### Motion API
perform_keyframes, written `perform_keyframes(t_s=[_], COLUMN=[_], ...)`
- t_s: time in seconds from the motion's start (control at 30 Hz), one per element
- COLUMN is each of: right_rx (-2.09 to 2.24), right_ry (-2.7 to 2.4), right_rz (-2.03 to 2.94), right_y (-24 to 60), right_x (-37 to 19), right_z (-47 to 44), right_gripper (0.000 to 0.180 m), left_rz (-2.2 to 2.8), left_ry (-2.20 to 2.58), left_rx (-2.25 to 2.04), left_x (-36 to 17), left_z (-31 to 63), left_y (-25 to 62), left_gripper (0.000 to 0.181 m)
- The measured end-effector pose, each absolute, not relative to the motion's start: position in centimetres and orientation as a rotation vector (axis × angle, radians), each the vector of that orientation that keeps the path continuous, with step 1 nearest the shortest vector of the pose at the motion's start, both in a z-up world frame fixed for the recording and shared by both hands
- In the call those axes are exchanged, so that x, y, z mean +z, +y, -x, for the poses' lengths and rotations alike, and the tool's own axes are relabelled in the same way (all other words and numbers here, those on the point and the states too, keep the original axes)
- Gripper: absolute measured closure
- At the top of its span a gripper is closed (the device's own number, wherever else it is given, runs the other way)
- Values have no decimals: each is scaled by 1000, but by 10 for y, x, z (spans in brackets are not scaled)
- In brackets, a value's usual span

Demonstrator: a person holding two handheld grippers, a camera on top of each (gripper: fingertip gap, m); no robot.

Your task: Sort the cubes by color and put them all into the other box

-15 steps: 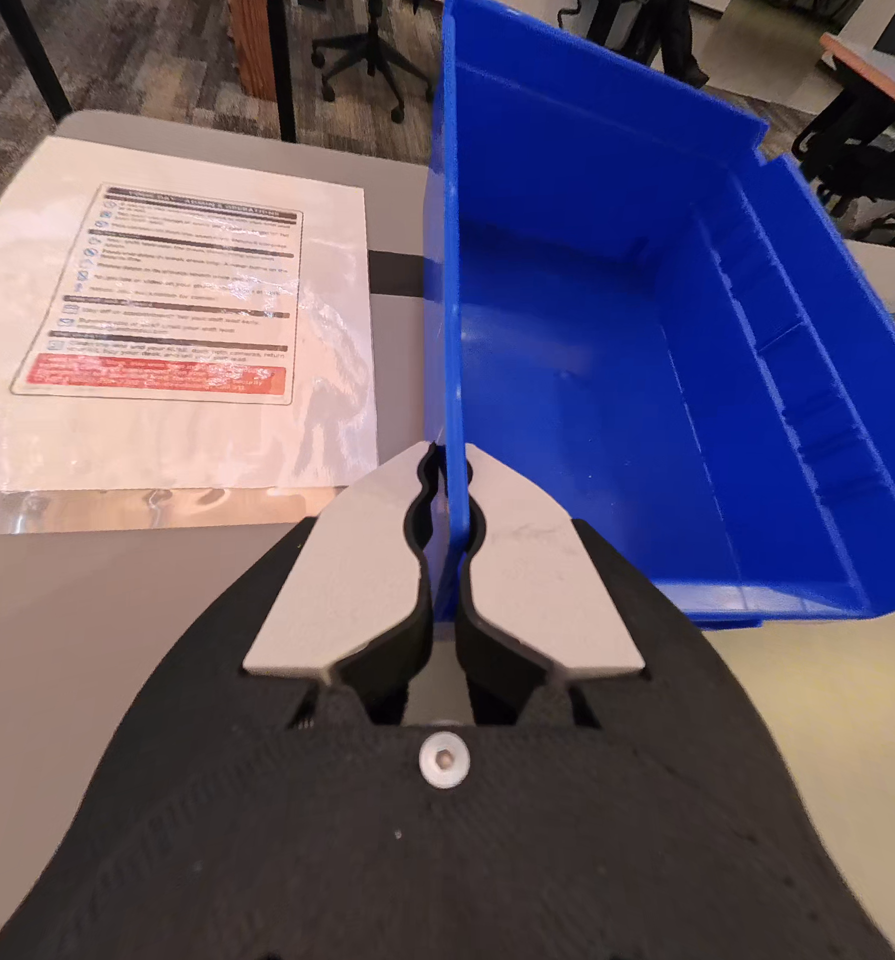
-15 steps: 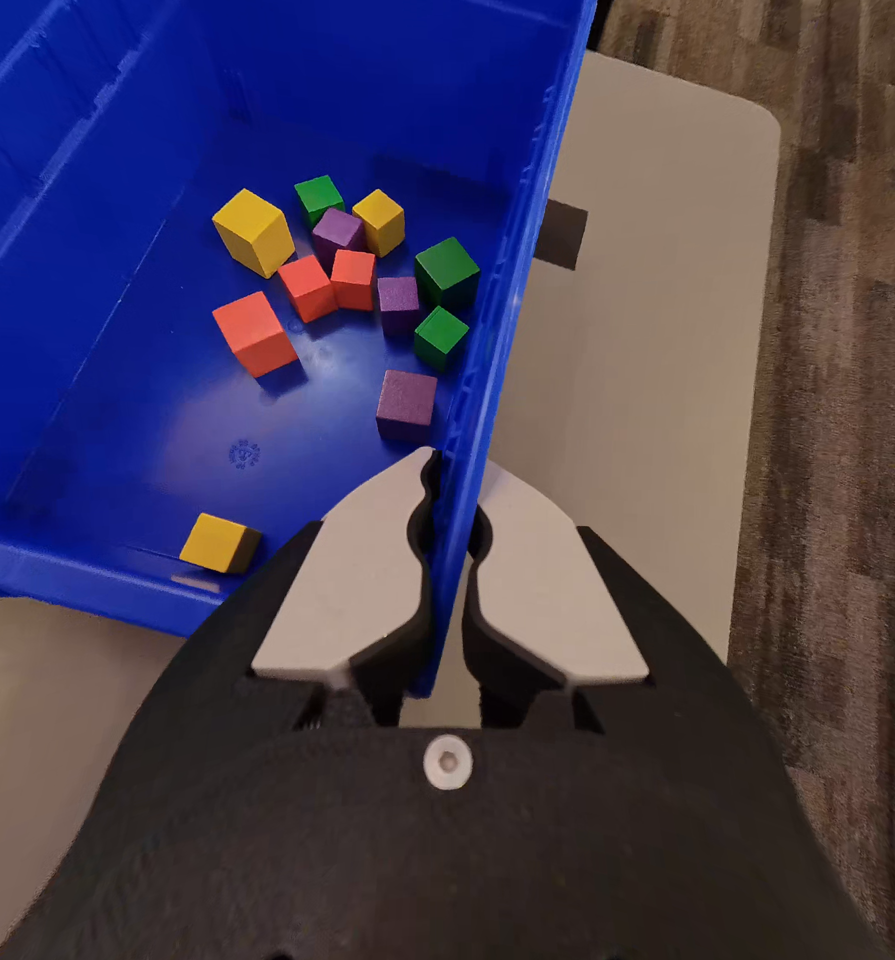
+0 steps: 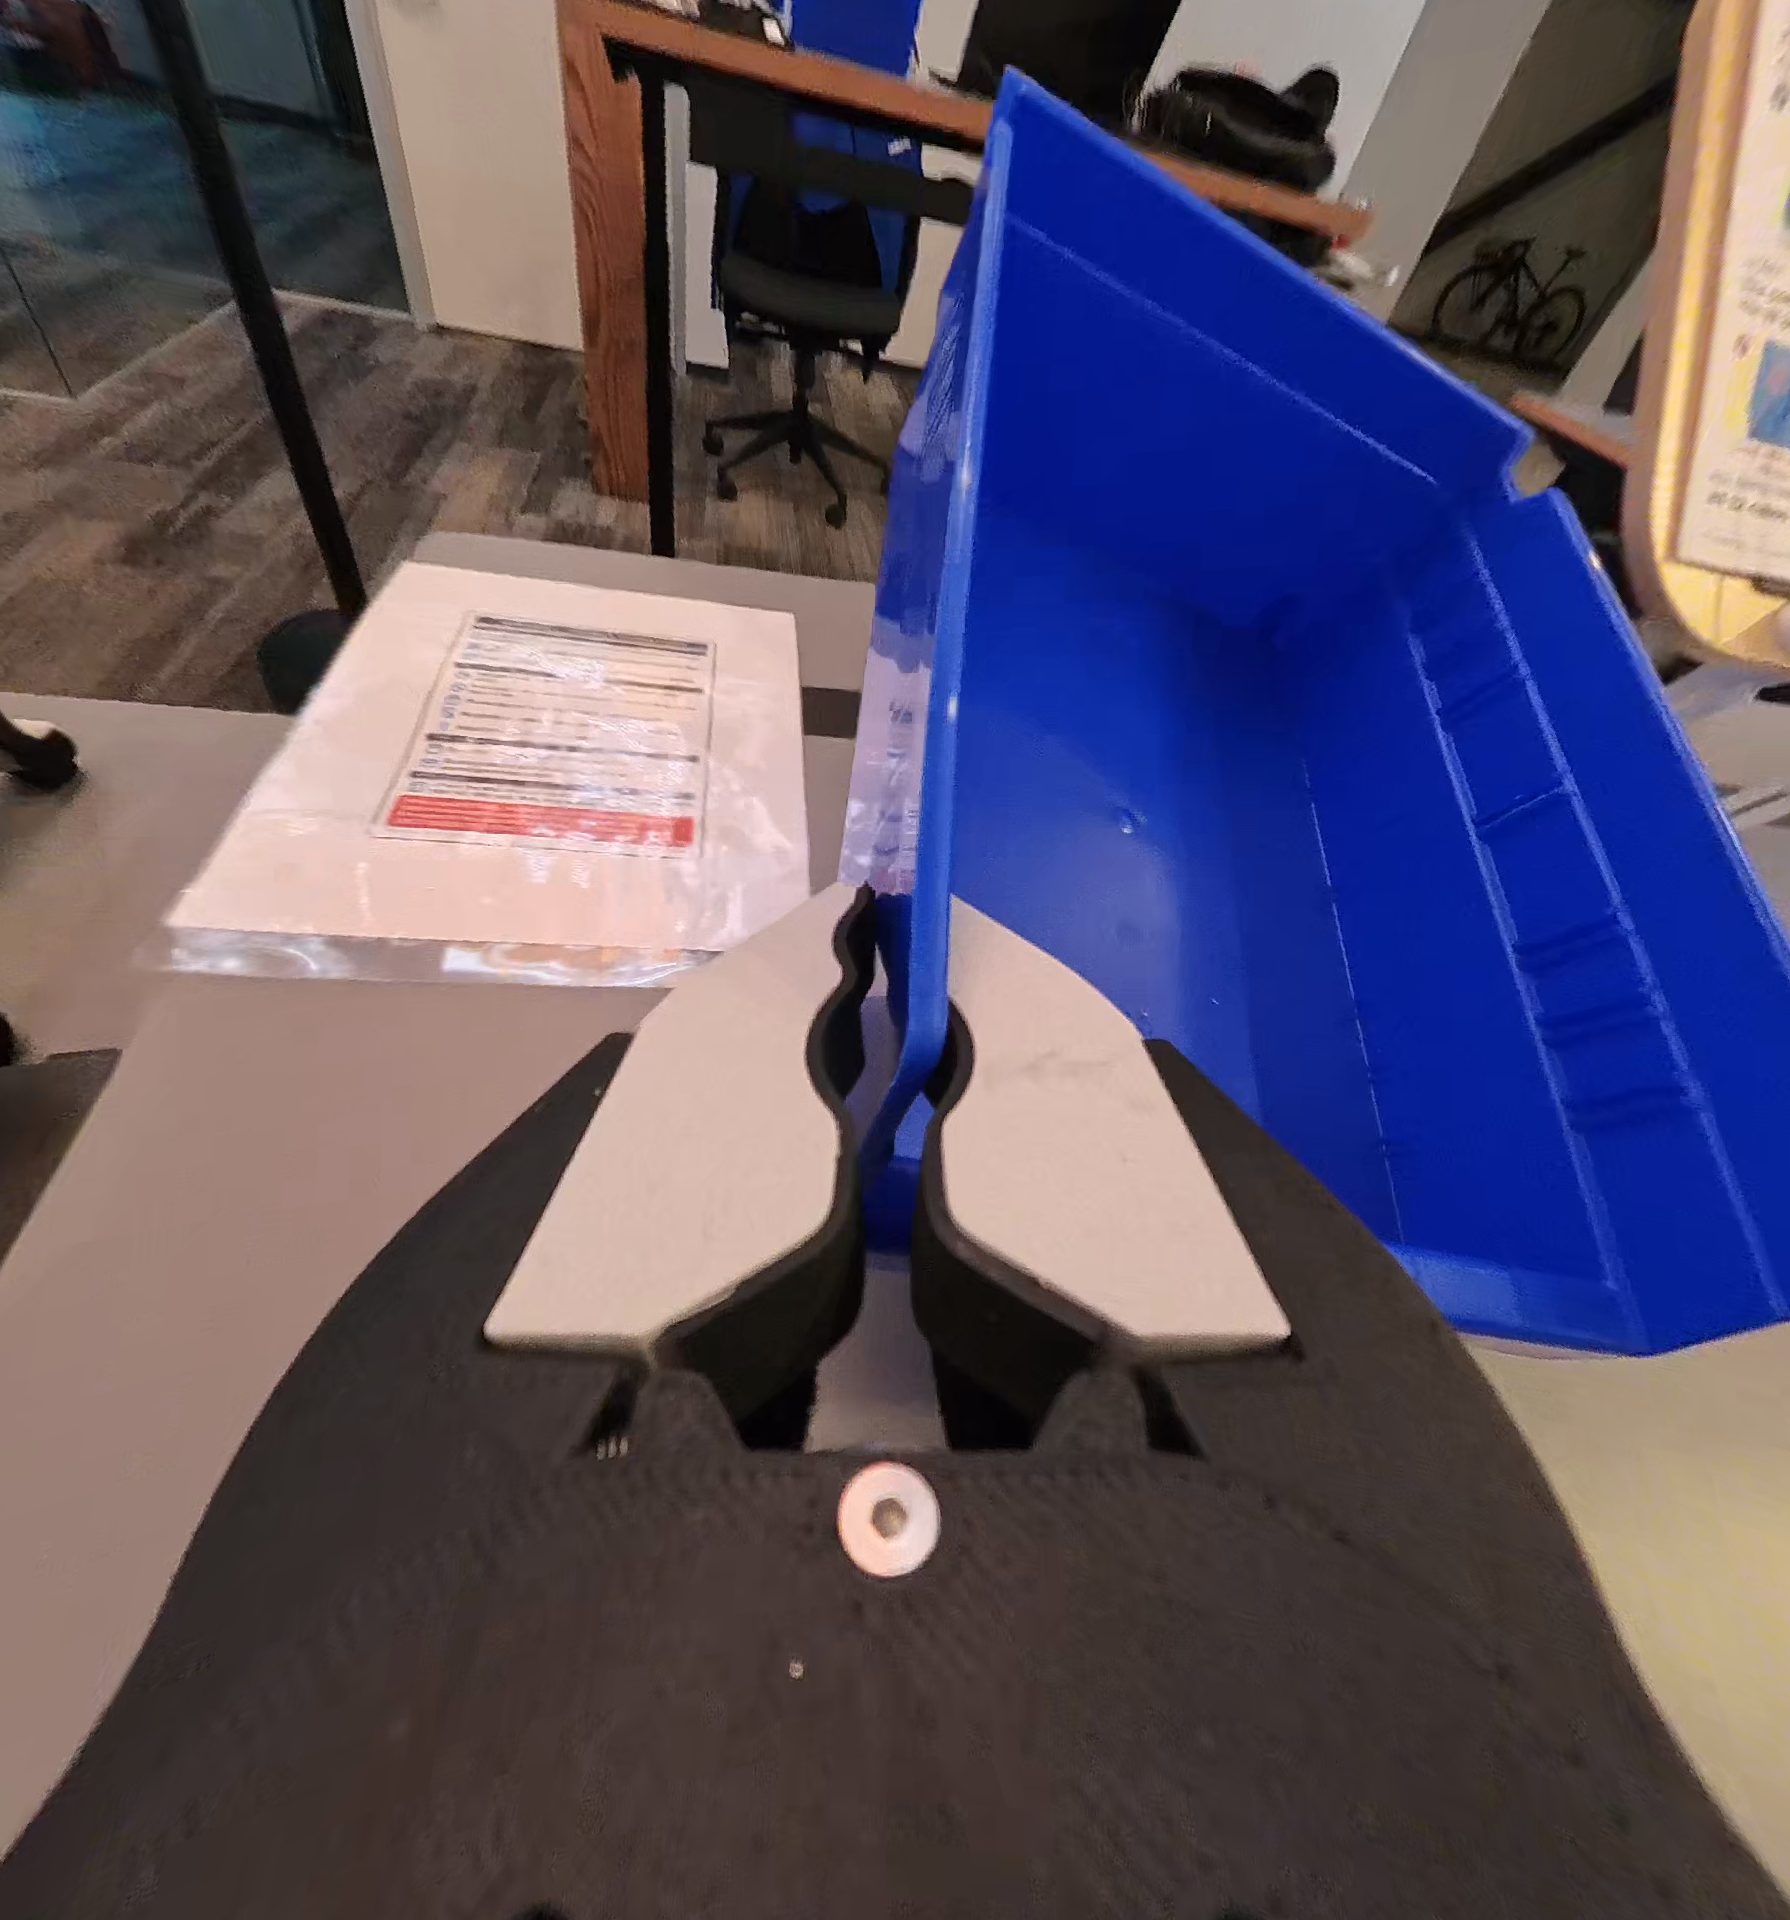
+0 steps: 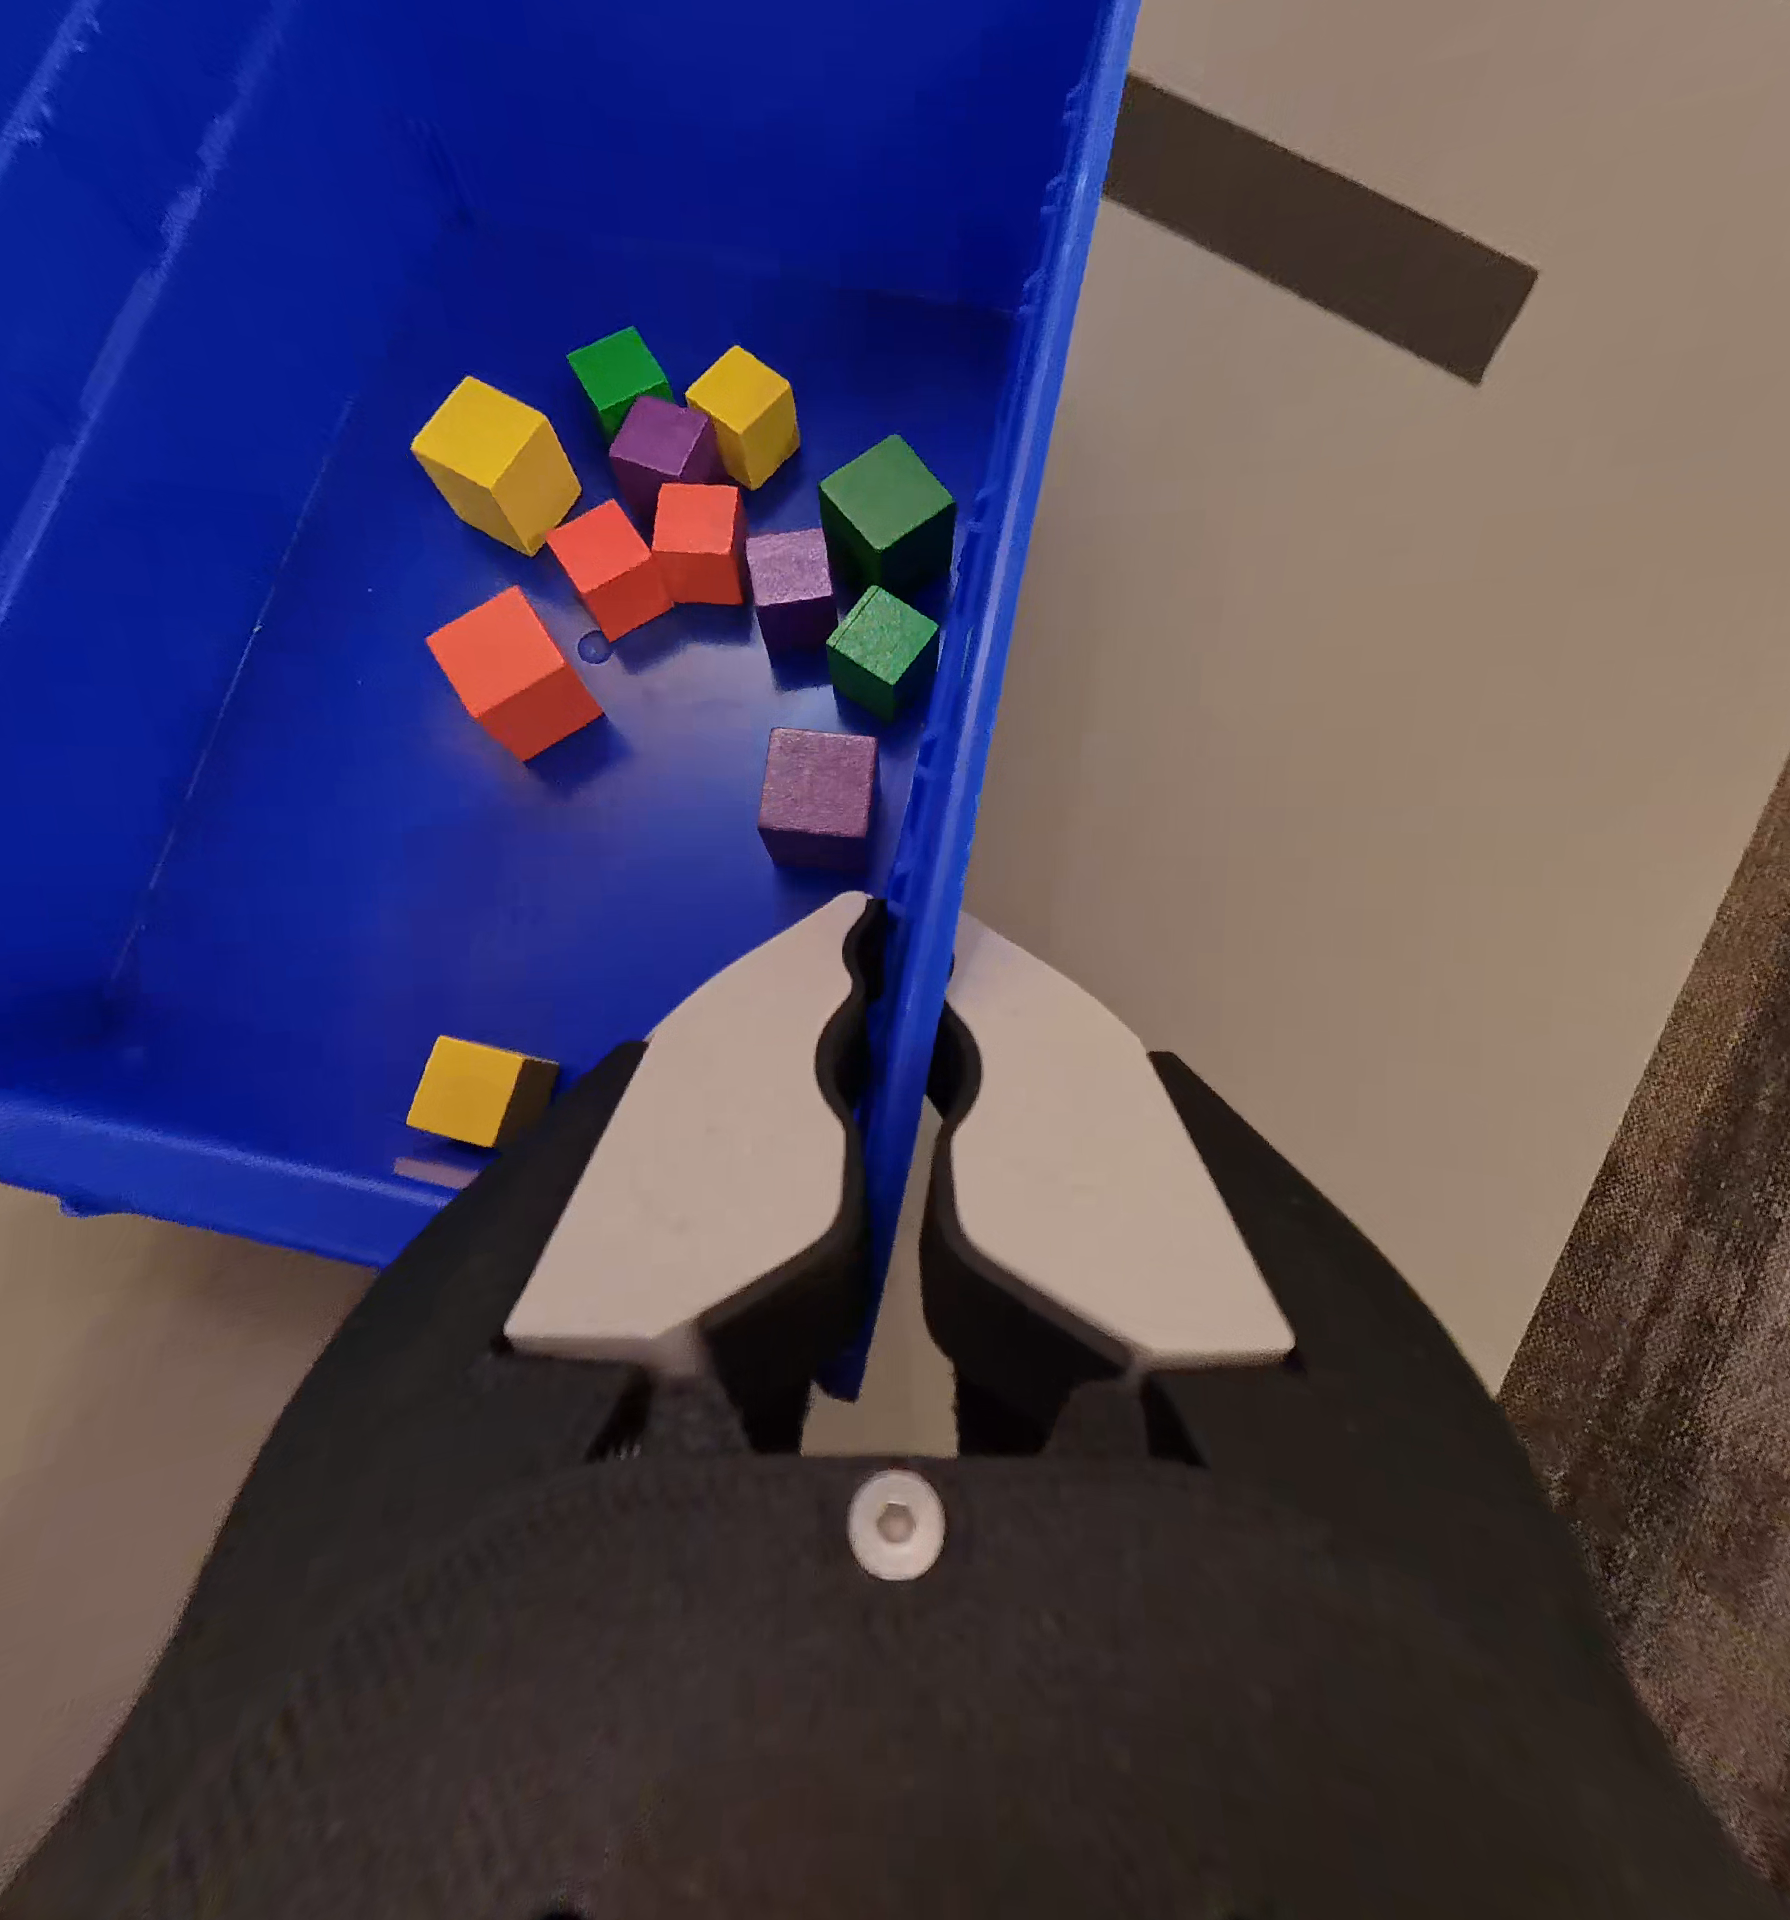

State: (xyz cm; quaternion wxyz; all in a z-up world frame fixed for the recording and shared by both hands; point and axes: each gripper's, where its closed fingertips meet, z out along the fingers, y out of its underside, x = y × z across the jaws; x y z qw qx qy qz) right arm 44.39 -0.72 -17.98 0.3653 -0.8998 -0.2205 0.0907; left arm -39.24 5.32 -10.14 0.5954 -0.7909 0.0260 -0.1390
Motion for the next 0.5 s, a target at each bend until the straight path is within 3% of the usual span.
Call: perform_keyframes(t_s=[0.27, 0.5], right_rx=[323, 411], right_ry=[-788, -954], right_rz=[2283, 2252], right_y=[-65, -91], right_x=[-180, -180], right_z=[-427, -358], right_gripper=[174, 175], left_rz=[1673, 1613], left_ry=[-87, -153], left_rx=[-310, -280], left_x=[-75, -74], left_z=[446, 473], left_y=[11, 0], left_gripper=[176, 176])
